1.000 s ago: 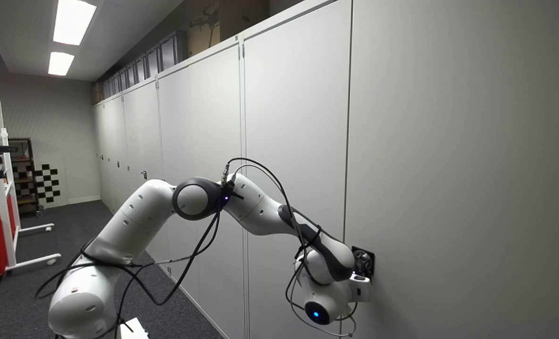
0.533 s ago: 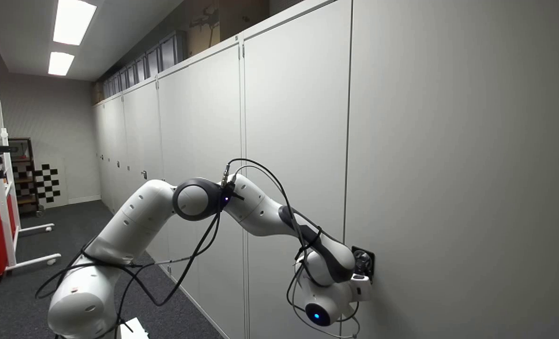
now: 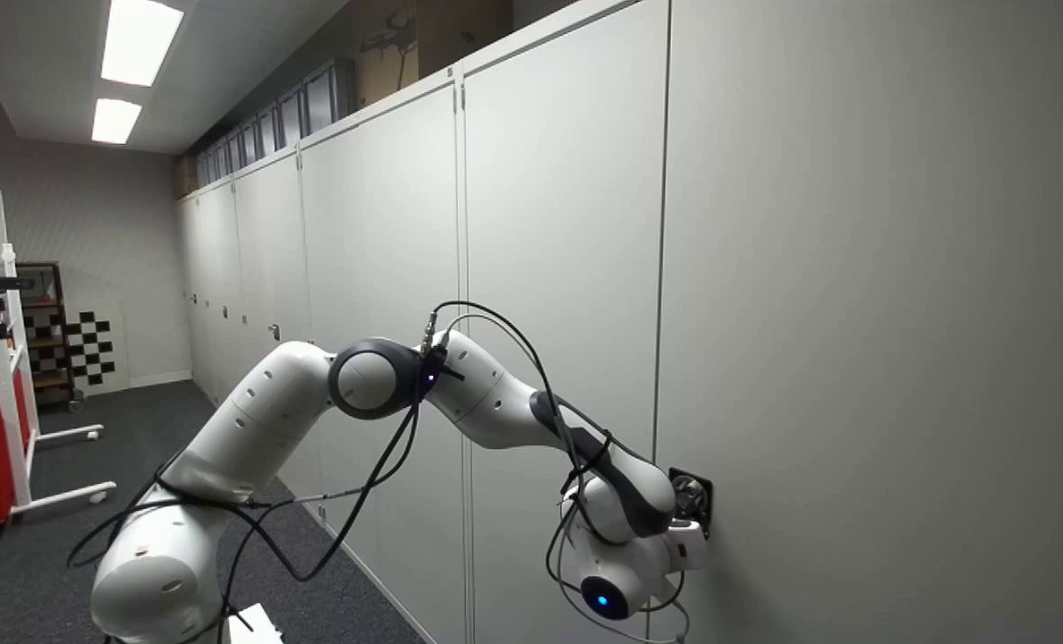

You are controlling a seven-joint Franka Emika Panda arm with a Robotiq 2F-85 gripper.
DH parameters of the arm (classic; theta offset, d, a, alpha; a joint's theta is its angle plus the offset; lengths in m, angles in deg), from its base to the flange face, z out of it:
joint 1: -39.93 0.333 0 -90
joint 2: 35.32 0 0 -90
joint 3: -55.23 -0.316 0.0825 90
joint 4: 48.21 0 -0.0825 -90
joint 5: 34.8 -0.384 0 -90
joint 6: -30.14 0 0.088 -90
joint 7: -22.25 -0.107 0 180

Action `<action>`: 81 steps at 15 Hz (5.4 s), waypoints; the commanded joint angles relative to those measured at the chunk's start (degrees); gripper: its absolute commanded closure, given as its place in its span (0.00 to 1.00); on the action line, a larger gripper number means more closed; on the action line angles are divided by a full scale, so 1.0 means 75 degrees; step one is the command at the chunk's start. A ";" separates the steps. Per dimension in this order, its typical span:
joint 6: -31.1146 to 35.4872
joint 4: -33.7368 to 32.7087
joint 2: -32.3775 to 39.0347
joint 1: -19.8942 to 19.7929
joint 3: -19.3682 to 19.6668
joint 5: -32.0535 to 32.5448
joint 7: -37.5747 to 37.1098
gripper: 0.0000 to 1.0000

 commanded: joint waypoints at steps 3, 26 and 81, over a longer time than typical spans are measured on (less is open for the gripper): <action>-0.0169 -0.0894 0.0391 -0.0203 0.0019 -0.0458 0.0458 0.92; -0.0844 -0.0923 0.0526 -0.0370 -0.0030 -0.0508 0.1811 0.92; -0.0952 -0.0958 0.0398 -0.0413 0.0087 0.0062 0.4399 0.65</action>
